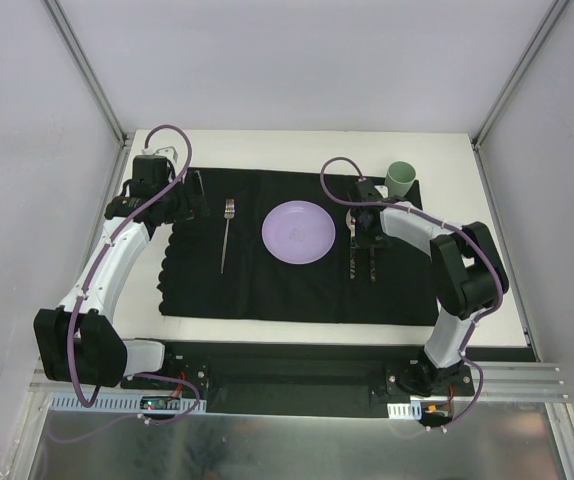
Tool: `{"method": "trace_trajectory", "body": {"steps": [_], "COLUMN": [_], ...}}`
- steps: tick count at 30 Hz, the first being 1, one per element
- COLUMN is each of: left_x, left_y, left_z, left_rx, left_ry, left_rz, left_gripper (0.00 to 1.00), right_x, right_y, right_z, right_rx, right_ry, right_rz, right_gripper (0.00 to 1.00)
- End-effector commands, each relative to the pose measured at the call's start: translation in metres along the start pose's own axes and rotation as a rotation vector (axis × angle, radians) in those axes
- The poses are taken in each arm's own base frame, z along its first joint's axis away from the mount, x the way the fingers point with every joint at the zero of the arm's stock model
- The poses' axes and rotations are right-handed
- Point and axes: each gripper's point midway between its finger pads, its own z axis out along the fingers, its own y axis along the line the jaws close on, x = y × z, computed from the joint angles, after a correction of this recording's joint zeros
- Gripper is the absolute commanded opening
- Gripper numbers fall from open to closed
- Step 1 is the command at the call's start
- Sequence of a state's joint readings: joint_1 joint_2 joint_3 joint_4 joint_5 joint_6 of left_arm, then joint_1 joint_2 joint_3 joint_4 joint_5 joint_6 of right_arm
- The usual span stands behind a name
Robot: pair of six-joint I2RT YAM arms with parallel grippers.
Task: Set the dinner table for one person
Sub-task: Place the knife on the napkin.
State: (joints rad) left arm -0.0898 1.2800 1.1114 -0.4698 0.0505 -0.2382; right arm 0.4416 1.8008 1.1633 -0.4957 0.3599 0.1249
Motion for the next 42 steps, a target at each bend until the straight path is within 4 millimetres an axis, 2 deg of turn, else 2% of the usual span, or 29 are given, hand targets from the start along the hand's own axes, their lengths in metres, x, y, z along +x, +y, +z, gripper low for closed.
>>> {"method": "trace_trajectory", "body": {"steps": [1,7,11,18,22,25,27,29,30,31,32,33,39,42], "left_x": [0.000,0.000,0.000,-0.001,-0.002,-0.003,-0.006,-0.008,-0.008,-0.008,-0.008,-0.008,-0.007,-0.006], "left_y": [-0.001,-0.001,-0.002,-0.004,-0.004,-0.005,-0.007,-0.009,-0.010,-0.011,-0.011,-0.011,-0.010,-0.010], "left_z": [-0.005,-0.006,-0.006,-0.005,-0.005,-0.003,0.000,0.001,0.001,0.001,0.001,0.001,0.001,0.002], "left_rx": [0.017,0.019,0.022,0.029,0.035,0.040,0.045,0.057,0.059,0.063,0.066,0.066,0.063,0.062], "left_ry": [-0.009,-0.011,-0.009,-0.007,-0.006,-0.001,0.003,0.006,0.005,0.008,0.009,0.009,0.009,0.012], "left_rz": [0.000,-0.001,-0.003,-0.008,0.006,0.017,0.018,0.018,0.017,0.015,0.014,0.014,0.024,0.025], "left_gripper": [0.99,0.99,0.99,0.99,0.99,0.99,0.99,0.99,0.99,0.99,0.99,0.99,0.99,0.99], "right_x": [-0.010,-0.012,-0.017,-0.039,-0.042,-0.040,-0.034,-0.030,-0.025,-0.023,-0.019,-0.013,0.010,0.015], "right_y": [-0.003,-0.006,-0.013,-0.027,-0.031,-0.032,-0.033,-0.034,-0.035,-0.036,-0.036,-0.040,-0.051,-0.052], "right_z": [-0.003,-0.007,-0.022,-0.066,-0.081,-0.085,-0.081,-0.077,-0.072,-0.069,-0.063,-0.057,-0.030,-0.021], "right_rx": [0.010,0.013,0.021,0.004,-0.009,-0.014,-0.010,0.001,0.010,0.014,0.024,0.035,0.067,0.060], "right_ry": [-0.033,-0.045,-0.076,-0.176,-0.200,-0.200,-0.187,-0.176,-0.163,-0.154,-0.137,-0.114,-0.029,-0.005], "right_rz": [0.020,0.027,0.039,0.074,0.080,0.088,0.091,0.107,0.113,0.130,0.135,0.148,0.248,0.278], "right_gripper": [0.50,0.52,0.53,0.54,0.54,0.54,0.54,0.46,0.32,0.24,0.07,0.01,0.01,0.01]}}
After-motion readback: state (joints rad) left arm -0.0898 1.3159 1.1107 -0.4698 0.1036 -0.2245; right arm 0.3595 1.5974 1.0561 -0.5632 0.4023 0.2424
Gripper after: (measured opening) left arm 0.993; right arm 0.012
